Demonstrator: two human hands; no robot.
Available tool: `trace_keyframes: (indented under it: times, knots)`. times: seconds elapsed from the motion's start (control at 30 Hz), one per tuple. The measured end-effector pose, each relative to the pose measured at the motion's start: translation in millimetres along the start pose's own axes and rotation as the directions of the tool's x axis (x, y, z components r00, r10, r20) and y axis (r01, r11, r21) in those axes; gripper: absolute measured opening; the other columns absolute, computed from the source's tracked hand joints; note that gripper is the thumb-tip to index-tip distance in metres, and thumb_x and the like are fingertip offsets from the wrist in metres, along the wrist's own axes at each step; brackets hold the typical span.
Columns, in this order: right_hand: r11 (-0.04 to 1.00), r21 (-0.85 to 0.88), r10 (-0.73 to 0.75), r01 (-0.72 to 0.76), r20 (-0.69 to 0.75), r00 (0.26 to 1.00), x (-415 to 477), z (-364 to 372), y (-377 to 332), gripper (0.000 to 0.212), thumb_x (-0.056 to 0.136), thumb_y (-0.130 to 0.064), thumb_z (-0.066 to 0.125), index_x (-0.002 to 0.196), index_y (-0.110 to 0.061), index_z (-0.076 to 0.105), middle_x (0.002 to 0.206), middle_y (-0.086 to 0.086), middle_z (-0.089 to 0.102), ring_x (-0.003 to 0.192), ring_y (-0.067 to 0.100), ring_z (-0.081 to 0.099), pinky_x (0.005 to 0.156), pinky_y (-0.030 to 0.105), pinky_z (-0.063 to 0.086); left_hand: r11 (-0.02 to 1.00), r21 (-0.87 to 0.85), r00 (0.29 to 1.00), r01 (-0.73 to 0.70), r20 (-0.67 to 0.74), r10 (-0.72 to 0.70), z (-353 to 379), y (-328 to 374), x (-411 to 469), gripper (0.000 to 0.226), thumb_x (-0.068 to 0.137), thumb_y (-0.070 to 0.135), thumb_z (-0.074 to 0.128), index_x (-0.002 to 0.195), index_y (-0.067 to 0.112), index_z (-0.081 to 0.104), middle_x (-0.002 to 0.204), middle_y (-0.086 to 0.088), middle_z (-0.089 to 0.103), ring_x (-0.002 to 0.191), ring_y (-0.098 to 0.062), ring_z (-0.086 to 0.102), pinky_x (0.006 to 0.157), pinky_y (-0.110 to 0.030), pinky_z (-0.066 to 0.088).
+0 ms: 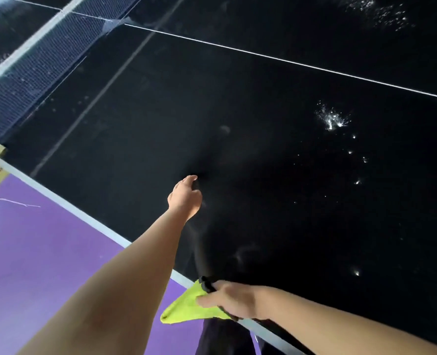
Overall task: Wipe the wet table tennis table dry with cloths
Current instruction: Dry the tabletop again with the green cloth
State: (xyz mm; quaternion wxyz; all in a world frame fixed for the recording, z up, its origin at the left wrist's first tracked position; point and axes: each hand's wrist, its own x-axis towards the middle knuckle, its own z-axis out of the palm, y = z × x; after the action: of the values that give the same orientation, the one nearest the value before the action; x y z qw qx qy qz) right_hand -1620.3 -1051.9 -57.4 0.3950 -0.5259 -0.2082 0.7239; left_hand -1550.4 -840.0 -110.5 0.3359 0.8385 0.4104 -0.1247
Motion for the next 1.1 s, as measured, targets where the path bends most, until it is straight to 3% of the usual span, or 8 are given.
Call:
trace_keyframes:
  times: [0.1,0.2,0.3,0.43,0.53,0.63,0.87,1.1]
  knots:
    - [0.943,0.331,0.107,-0.031,-0.215,0.971,-33.2,-38.5,-9.9,0.022,0.098,-0.026,0.057,0.108,-0.006,0.060,0.104,0.000,0.067,0.087,-0.001,0.062,0.076,0.010,0.048,0.998,-0.041,0.982,0.050,-0.177,-0.057,-4.8,-4.9,-1.0,0.062,0.093,0.010,0.041,0.153,0.023,0.036,0.163,0.004,0.029,0.149,-0.019,0.026,0.120,-0.039,0.025]
    - [0.878,0.436,0.065,0.199,-0.519,0.852,-54.6,-87.5,-19.7,0.037,0.086,-0.030,0.068,0.119,-0.015,0.063,0.123,0.002,0.070,0.113,0.013,0.063,0.105,0.032,0.044,0.983,-0.149,0.955,0.108,-0.260,-0.144,-10.5,-18.2,-0.3,0.062,0.093,0.010,0.042,0.154,0.019,0.033,0.162,0.003,0.031,0.148,-0.020,0.029,0.117,-0.038,0.028]
    - [0.935,0.123,-0.107,0.333,-0.797,0.595,-60.1,-137.1,-44.0,0.022,0.100,-0.015,0.052,0.115,-0.019,0.067,0.109,-0.007,0.073,0.095,0.003,0.067,0.090,0.021,0.049,0.960,-0.244,0.911,0.136,-0.350,-0.218,-13.3,-39.3,-10.3,0.063,0.091,0.009,0.047,0.151,0.014,0.033,0.156,0.001,0.036,0.142,-0.024,0.036,0.108,-0.040,0.033]
    - [0.918,-0.347,-0.276,-0.194,-0.907,0.318,-10.2,-193.6,-61.1,0.018,0.101,-0.036,0.044,0.105,-0.025,0.058,0.104,-0.001,0.066,0.103,0.026,0.061,0.091,0.036,0.045,0.909,-0.317,0.871,0.269,-0.323,-0.371,-11.4,-77.1,-39.5,0.073,0.093,0.010,0.047,0.159,0.019,0.017,0.169,0.003,0.008,0.154,-0.022,0.011,0.123,-0.046,0.016]
    - [0.713,-0.489,-0.257,-0.503,-0.850,0.461,55.1,-194.0,-45.7,0.050,0.103,-0.044,0.033,0.152,-0.030,0.032,0.165,-0.004,0.019,0.154,0.019,0.007,0.122,0.043,0.010,0.849,-0.424,0.852,0.316,-0.267,-0.451,-13.1,-104.0,-57.3,0.074,0.092,0.007,0.042,0.160,0.022,0.016,0.169,0.006,0.008,0.154,-0.021,0.012,0.123,-0.045,0.019]
    - [0.649,-0.582,-0.293,-0.489,-0.785,0.545,101.8,-160.7,-45.7,0.058,0.102,-0.050,0.028,0.156,-0.043,0.007,0.165,-0.018,-0.009,0.151,0.011,-0.017,0.123,0.040,-0.005,0.760,-0.580,0.846,0.294,-0.212,-0.490,-21.5,-115.5,-71.4,0.072,0.089,0.007,0.040,0.154,0.031,0.026,0.157,0.000,0.036,0.143,-0.029,0.037,0.117,-0.049,0.035]
    - [0.577,-0.811,-0.216,-0.096,-0.264,0.940,150.8,-21.7,-47.0,0.056,0.101,-0.046,0.033,0.155,-0.039,0.023,0.166,-0.017,0.000,0.151,0.007,-0.017,0.121,0.038,-0.009,0.669,-0.698,0.760,0.256,-0.282,-0.586,-75.1,-97.7,-60.6,0.060,0.096,0.007,0.039,0.151,0.028,0.037,0.146,-0.002,0.049,0.121,-0.025,0.056,0.098,-0.029,0.048]
    - [0.993,-0.002,0.114,-0.115,-0.057,0.992,113.2,31.8,-53.3,0.030,0.073,-0.058,0.059,0.072,-0.029,0.053,0.090,-0.004,0.051,0.093,0.015,0.048,0.087,0.032,0.033,0.729,-0.668,0.878,0.150,-0.249,-0.409,-97.2,-29.6,-27.8,0.067,0.090,0.015,0.049,0.154,0.027,0.032,0.126,0.006,0.058,0.090,-0.003,0.059,0.084,-0.025,0.045]
